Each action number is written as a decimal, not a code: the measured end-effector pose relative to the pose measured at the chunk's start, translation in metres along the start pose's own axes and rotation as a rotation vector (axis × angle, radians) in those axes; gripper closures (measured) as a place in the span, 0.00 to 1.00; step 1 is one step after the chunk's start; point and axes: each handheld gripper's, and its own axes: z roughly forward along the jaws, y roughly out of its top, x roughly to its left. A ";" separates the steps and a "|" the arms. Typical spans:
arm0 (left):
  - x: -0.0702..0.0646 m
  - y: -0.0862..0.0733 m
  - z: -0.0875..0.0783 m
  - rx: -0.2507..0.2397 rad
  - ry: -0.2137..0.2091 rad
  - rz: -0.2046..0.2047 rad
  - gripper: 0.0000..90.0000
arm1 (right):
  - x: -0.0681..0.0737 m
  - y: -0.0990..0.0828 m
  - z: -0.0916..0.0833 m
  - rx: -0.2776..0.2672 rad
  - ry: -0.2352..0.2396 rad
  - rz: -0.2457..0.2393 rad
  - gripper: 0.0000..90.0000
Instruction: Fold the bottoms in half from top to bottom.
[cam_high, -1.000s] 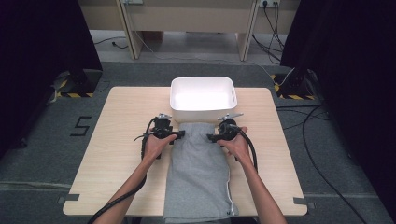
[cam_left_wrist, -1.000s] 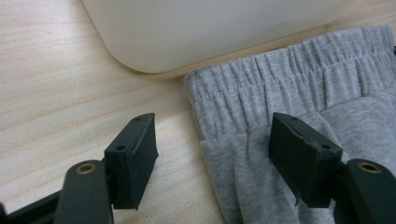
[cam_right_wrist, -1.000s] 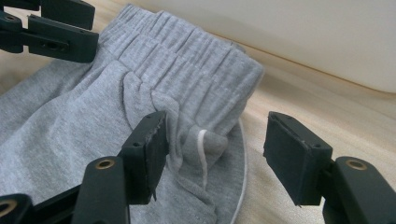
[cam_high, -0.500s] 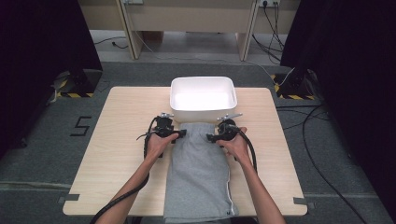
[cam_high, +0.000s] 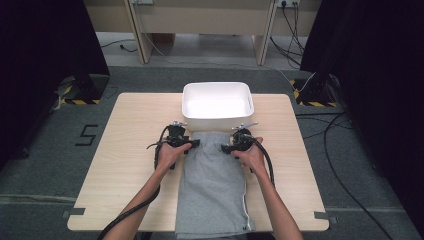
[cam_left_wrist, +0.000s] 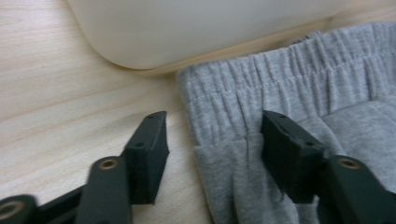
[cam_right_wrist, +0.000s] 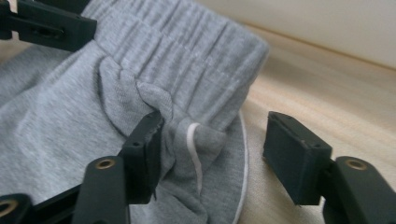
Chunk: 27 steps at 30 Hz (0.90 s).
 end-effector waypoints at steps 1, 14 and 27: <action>-0.001 0.000 0.000 0.001 -0.008 0.006 0.54 | 0.000 -0.001 0.001 -0.011 0.003 -0.011 0.51; -0.003 -0.002 -0.001 -0.024 -0.044 0.036 0.80 | -0.001 -0.006 0.005 -0.049 0.086 -0.045 0.88; -0.014 0.013 -0.015 -0.077 -0.043 0.098 0.85 | 0.000 0.000 -0.016 -0.109 0.105 -0.068 0.90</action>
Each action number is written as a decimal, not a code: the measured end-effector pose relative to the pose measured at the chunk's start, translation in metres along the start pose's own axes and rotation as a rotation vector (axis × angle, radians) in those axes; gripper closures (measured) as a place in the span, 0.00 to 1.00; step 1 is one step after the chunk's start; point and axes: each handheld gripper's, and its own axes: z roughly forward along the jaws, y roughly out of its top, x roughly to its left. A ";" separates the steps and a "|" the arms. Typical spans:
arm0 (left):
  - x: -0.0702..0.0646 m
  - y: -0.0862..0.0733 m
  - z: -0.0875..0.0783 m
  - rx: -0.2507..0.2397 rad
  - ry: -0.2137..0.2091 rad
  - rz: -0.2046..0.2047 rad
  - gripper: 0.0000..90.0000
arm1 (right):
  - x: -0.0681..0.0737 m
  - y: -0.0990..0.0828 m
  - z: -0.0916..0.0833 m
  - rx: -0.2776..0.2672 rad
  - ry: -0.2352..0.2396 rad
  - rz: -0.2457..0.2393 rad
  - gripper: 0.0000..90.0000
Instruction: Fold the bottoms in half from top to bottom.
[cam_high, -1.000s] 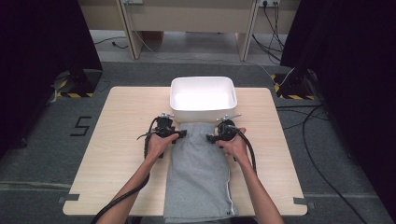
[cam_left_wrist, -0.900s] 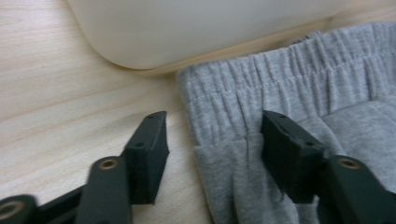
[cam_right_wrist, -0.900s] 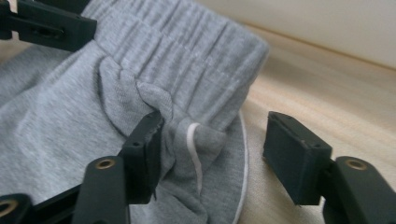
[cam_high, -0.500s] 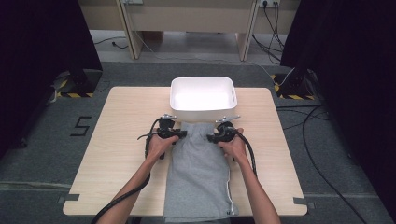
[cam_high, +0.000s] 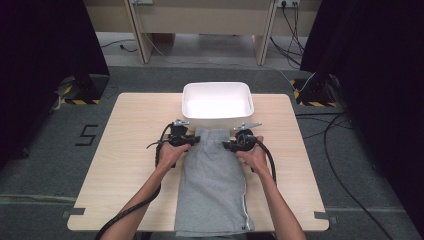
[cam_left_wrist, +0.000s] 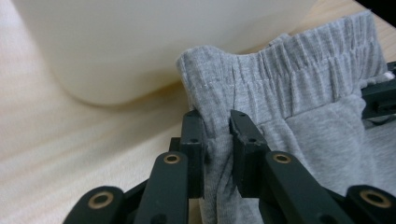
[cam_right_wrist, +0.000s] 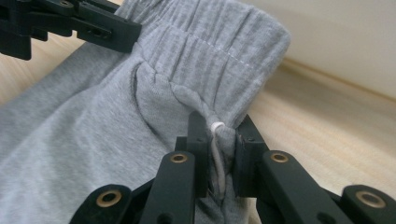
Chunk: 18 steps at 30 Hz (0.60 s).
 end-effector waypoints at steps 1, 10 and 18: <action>-0.001 0.002 -0.001 -0.006 0.002 0.006 0.85 | 0.000 0.001 -0.002 -0.005 0.001 -0.007 0.90; -0.009 0.020 -0.015 -0.043 0.001 0.044 0.85 | 0.000 0.010 -0.017 -0.055 0.008 -0.021 0.90; -0.013 0.034 -0.027 -0.072 0.003 0.073 0.85 | 0.001 0.024 -0.027 -0.078 0.004 -0.057 0.90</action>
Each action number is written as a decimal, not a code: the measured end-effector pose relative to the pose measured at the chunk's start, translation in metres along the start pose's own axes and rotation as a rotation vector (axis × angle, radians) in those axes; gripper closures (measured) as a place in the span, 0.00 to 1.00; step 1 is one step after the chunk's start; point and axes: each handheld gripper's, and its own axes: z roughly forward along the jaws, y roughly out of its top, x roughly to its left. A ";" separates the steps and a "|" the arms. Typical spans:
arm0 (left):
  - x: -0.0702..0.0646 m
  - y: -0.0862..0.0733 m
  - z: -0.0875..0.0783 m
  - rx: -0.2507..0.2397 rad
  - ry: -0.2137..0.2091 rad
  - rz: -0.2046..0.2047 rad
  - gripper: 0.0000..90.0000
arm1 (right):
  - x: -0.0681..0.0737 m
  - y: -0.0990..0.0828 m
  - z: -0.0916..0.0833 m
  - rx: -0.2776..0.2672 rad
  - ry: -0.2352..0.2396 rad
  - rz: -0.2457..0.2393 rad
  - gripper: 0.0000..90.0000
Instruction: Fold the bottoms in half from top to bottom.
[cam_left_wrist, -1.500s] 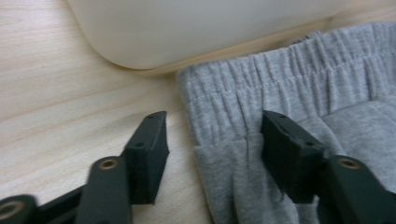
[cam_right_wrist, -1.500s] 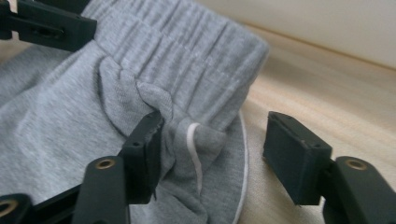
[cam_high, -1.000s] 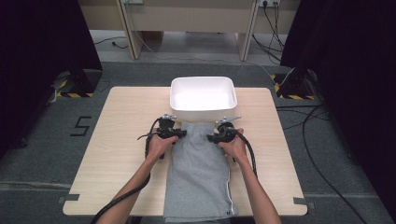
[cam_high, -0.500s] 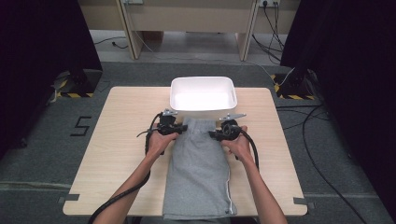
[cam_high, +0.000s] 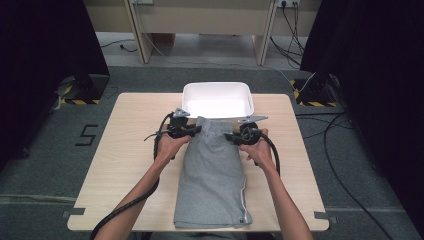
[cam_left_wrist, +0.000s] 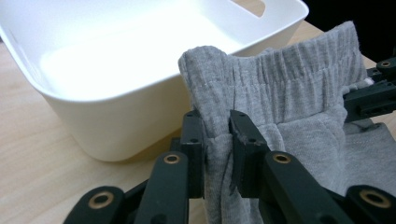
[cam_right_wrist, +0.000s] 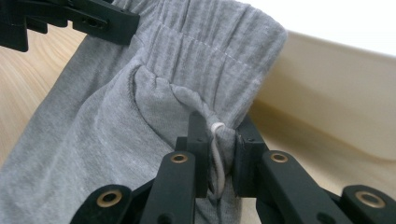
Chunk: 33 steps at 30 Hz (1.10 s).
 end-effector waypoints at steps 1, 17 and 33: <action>0.000 0.001 -0.001 0.000 0.000 0.001 0.85 | 0.000 0.002 -0.001 -0.003 -0.001 -0.002 0.90; -0.002 0.017 -0.018 -0.045 0.008 0.036 0.85 | 0.003 0.019 -0.011 -0.041 -0.003 -0.046 0.90; -0.026 0.000 -0.069 -0.135 -0.071 0.125 0.85 | 0.039 0.010 -0.049 -0.110 0.001 -0.240 0.90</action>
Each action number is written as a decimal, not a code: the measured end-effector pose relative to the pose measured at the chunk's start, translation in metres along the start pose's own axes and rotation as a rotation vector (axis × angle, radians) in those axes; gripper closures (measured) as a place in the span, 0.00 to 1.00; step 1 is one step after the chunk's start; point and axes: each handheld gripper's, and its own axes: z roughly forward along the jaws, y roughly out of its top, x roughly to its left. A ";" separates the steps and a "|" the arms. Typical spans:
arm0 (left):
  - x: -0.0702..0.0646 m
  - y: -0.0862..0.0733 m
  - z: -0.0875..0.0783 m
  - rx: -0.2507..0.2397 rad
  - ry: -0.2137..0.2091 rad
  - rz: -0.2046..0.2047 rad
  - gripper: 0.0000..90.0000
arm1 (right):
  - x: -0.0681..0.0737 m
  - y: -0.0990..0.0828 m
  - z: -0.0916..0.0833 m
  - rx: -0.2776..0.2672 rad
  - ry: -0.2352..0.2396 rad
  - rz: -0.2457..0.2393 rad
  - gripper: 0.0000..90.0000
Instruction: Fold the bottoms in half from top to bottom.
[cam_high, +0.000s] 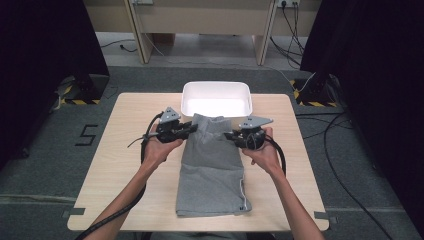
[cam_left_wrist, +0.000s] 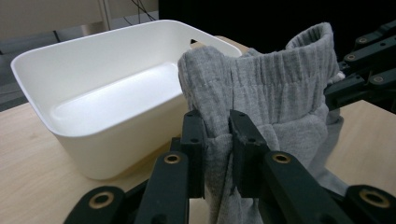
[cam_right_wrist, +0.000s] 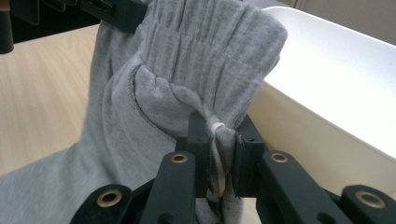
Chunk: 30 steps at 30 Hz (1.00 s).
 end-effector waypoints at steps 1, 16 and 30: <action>-0.002 -0.003 -0.003 -0.003 -0.008 0.002 0.85 | 0.003 -0.002 -0.002 -0.003 0.006 -0.006 0.90; -0.036 -0.058 -0.036 -0.006 -0.087 0.023 0.85 | 0.050 -0.038 -0.024 0.022 0.080 -0.072 0.90; -0.067 -0.113 -0.035 0.063 -0.130 0.034 0.84 | 0.074 -0.084 -0.030 0.125 0.123 -0.067 0.84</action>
